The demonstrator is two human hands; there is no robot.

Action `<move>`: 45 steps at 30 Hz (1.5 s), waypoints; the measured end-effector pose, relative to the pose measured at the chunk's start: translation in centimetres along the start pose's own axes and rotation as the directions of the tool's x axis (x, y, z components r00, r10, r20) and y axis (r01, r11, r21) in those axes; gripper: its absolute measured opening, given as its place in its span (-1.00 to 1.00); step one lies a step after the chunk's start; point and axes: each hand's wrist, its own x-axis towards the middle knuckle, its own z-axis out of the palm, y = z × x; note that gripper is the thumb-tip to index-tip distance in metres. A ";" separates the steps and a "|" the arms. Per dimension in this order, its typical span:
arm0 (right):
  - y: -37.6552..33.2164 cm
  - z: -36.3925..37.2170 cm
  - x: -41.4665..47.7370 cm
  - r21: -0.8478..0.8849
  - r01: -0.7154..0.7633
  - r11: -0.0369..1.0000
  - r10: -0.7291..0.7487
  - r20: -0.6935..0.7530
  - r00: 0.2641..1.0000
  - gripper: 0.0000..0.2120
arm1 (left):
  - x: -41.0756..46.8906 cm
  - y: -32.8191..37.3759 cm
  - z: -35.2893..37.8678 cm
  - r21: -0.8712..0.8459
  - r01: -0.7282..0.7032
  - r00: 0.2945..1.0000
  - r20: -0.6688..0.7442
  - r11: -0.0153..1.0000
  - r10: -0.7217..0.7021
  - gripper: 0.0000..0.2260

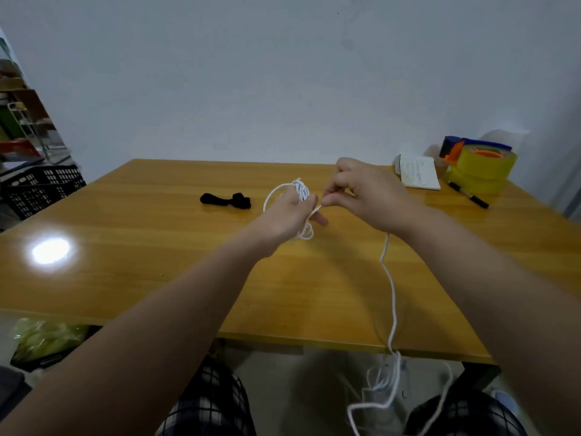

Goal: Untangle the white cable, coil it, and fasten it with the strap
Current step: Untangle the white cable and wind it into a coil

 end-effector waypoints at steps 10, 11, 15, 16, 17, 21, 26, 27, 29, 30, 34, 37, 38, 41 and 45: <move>1.3 1.0 0.2 0.050 -0.128 0.990 0.125 0.062 0.990 -0.39 | -1.9 2.6 1.5 -0.236 -0.031 0.997 0.065 0.971 0.048 -0.50; 1.4 1.2 0.3 0.091 -0.164 0.982 0.160 0.053 0.986 -0.35 | -1.9 2.8 1.4 -0.275 0.006 0.997 0.081 0.961 0.017 -0.53; 0.7 1.4 -0.6 0.578 -0.325 0.748 0.222 0.243 0.944 -0.35 | -1.6 2.3 1.2 -0.429 0.115 0.985 0.167 0.896 -0.047 -0.55; 0.8 1.5 -1.0 0.661 -0.338 0.669 0.183 0.295 0.938 -0.33 | -1.5 2.2 1.3 -0.467 0.125 0.986 0.157 0.875 -0.056 -0.55; 0.8 1.6 -1.3 0.711 -0.326 0.623 0.143 0.307 0.941 -0.35 | -1.4 2.1 1.3 -0.502 0.129 0.988 0.135 0.855 -0.070 -0.55; 0.1 2.3 -1.4 0.705 -0.267 0.657 0.184 0.194 0.964 -0.79 | -0.8 1.9 1.5 -0.494 0.112 0.992 -0.001 0.862 -0.129 -0.52; 0.0 3.0 -2.0 0.609 -0.303 0.733 0.206 0.226 0.952 -0.77 | -1.3 0.9 1.1 -0.155 0.177 0.975 -0.105 0.972 -0.195 -0.48; 0.1 3.1 -2.1 0.573 -0.321 0.754 0.204 0.261 0.944 -0.75 | -1.4 0.6 1.0 -0.143 0.195 0.972 -0.102 0.970 -0.210 -0.49; 0.7 3.2 -2.2 0.515 -0.353 0.781 0.218 0.306 0.927 -0.77 | -1.4 0.4 0.9 -0.236 0.204 0.971 -0.078 0.950 -0.227 -0.51; 1.0 3.2 -2.2 0.511 -0.345 0.787 0.212 0.301 0.930 -0.78 | -1.3 0.4 1.0 -0.311 0.191 0.974 -0.059 0.931 -0.220 -0.53; 2.5 2.6 -2.1 0.559 -0.315 0.767 0.220 0.233 0.947 -0.80 | -1.8 0.8 1.5 -0.695 0.252 0.967 0.207 0.673 -0.149 -0.61; 2.7 2.3 -2.2 0.613 -0.329 0.719 0.203 0.268 0.942 -0.80 | -2.3 1.5 1.9 -0.706 0.321 0.937 0.334 0.632 -0.103 -0.62; 2.6 2.4 -2.3 0.625 -0.326 0.709 0.183 0.283 0.941 -0.86 | -2.3 1.8 1.9 -0.683 0.302 0.945 0.308 0.665 -0.114 -0.64; 2.0 2.4 -2.2 0.664 -0.347 0.662 0.173 0.315 0.933 -0.95 | -1.8 2.3 2.0 -0.606 0.197 0.980 0.112 0.771 -0.162 -0.64; 2.0 2.6 -1.8 0.720 -0.472 0.509 0.230 0.415 0.880 -0.71 | -1.1 1.9 1.0 -0.516 0.139 0.980 -0.052 0.845 -0.192 -0.59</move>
